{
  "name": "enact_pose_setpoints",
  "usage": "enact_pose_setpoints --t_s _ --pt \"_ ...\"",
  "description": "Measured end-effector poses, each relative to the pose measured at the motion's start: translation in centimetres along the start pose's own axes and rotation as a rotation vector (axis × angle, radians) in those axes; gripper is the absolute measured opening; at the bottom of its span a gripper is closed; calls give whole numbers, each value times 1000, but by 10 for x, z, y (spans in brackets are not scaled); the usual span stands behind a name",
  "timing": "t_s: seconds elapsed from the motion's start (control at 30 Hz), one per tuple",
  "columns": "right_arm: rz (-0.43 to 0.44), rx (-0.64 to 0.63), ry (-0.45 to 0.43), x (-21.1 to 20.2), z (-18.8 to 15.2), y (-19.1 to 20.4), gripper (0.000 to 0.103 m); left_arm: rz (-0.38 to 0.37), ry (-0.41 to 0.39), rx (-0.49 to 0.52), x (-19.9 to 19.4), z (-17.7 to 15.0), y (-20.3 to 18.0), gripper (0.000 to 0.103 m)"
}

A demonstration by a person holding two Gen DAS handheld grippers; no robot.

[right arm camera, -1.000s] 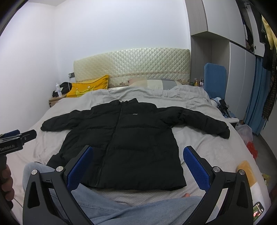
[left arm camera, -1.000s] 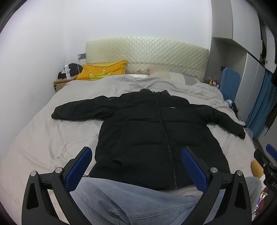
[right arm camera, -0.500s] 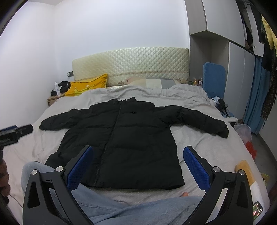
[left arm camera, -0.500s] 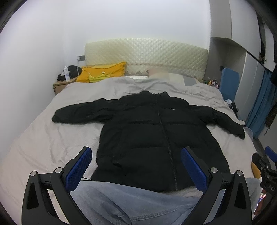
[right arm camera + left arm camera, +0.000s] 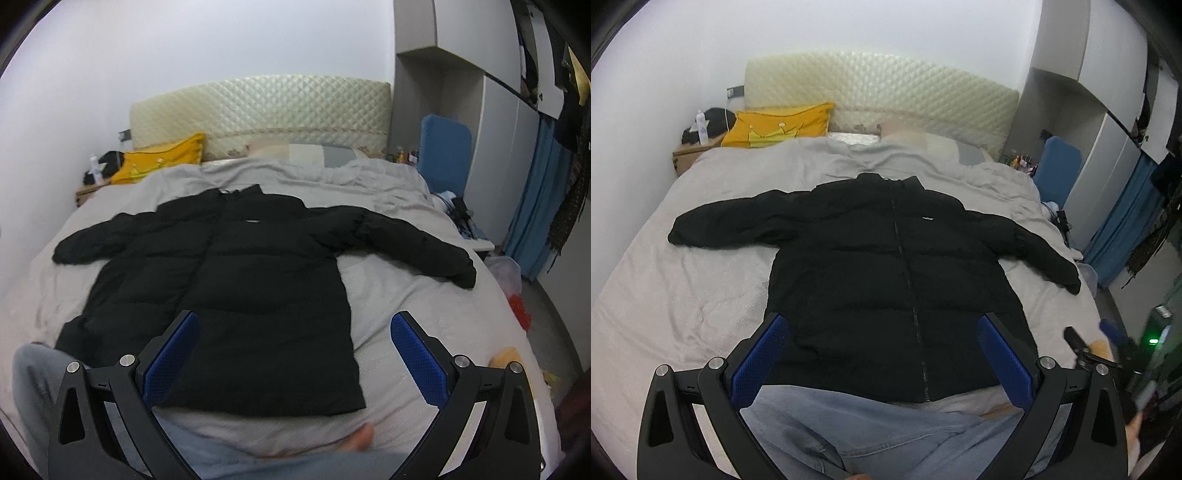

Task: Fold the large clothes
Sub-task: 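Reach the right tool to the sleeve nearest it and grasp the cuff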

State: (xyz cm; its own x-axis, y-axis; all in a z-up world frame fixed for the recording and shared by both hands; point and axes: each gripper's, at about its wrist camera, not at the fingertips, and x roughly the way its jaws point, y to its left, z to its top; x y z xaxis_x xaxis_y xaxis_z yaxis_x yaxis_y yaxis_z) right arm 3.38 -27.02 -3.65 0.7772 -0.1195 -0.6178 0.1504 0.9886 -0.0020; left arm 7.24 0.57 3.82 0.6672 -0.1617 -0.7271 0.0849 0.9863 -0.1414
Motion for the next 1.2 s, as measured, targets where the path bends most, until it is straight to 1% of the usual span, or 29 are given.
enact_pose_setpoints --t_s 0.1,0.17,0.27,0.37,0.47,0.57,0.7,0.77,0.83,0.93,1.07,1.2 --pt "-13 16 31 22 1 -12 103 -8 13 14 -3 14 -3 103" --pt "-30 23 51 35 2 -18 103 3 10 13 -5 21 -4 103" --pt "-50 25 68 54 4 -28 103 -2 9 30 -5 25 -10 103" --pt "-31 58 101 73 6 -40 103 -15 26 30 2 29 -12 103" --pt "9 124 149 95 8 -57 103 -10 44 18 15 35 -9 103" --pt "13 183 188 117 10 -75 103 -14 66 0 28 38 -6 103" --pt "-12 239 234 144 10 -97 103 -4 73 -4 46 48 -9 103" --pt "3 280 267 158 11 -109 103 -4 85 1 57 52 -11 103" --pt "11 279 283 169 14 -115 103 9 83 10 66 55 -12 103" --pt "37 326 293 188 20 -132 103 29 82 16 82 58 -16 103" --pt "93 407 265 210 27 -160 103 11 108 25 109 67 -24 103" --pt "105 519 248 238 31 -196 103 17 109 10 131 78 -27 103"
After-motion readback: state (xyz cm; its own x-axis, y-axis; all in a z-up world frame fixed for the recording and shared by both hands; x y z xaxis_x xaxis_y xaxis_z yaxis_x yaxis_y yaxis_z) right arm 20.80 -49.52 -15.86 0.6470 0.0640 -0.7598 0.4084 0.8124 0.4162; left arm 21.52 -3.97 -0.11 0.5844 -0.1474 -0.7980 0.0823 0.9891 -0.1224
